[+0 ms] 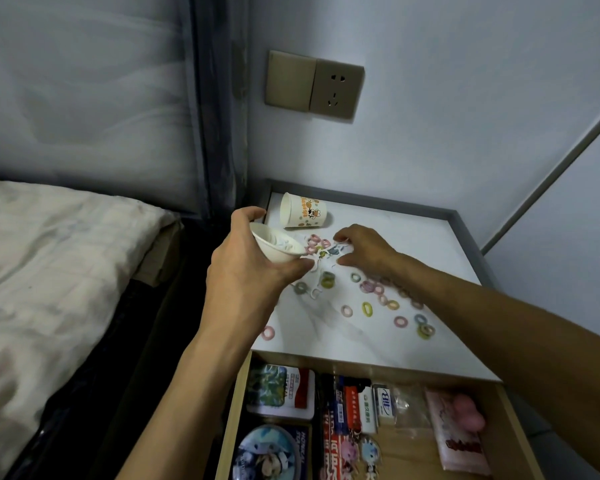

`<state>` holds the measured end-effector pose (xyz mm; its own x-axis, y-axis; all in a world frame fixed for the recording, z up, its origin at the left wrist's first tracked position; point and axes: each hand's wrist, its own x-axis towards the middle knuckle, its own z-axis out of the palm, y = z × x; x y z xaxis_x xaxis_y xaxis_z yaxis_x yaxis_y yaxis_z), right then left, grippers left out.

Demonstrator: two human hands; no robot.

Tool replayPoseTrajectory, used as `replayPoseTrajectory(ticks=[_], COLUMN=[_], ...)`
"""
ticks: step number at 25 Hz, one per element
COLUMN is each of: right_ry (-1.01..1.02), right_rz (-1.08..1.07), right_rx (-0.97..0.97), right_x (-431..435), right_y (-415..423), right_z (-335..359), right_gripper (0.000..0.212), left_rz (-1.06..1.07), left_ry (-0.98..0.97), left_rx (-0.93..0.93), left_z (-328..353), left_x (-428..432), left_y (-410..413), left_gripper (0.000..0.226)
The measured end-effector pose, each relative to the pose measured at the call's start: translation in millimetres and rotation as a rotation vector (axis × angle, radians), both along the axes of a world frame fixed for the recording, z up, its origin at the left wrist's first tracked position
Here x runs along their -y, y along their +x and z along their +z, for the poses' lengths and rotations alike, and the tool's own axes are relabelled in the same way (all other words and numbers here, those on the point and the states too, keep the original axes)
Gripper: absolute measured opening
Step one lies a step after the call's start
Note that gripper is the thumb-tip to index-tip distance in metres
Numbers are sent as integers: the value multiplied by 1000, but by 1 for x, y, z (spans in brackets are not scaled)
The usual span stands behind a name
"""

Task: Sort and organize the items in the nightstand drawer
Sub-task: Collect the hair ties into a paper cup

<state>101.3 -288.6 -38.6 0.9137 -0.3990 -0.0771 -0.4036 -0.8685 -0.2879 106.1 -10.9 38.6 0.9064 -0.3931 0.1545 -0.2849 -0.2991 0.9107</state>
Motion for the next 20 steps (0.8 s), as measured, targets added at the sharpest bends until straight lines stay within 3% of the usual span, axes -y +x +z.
replayPoseTrajectory(ticks=[5, 13, 17, 20], right_ry=[23, -175, -53, 92], right_rz=[-31, -126, -180, -182], right_rx=[77, -9, 87, 140], right_x=[0, -3, 1, 9], right_y=[1, -13, -13, -18], right_z=[-6, 3, 18, 27], right_gripper=[19, 18, 8, 26], left_rz=[-6, -6, -16, -24], left_ry=[-13, -21, -21, -15], left_rx=[0, 16, 14, 14], left_z=[0, -2, -2, -2], left_x=[1, 3, 4, 5], left_y=[2, -2, -1, -2], left_gripper=[84, 85, 84, 85])
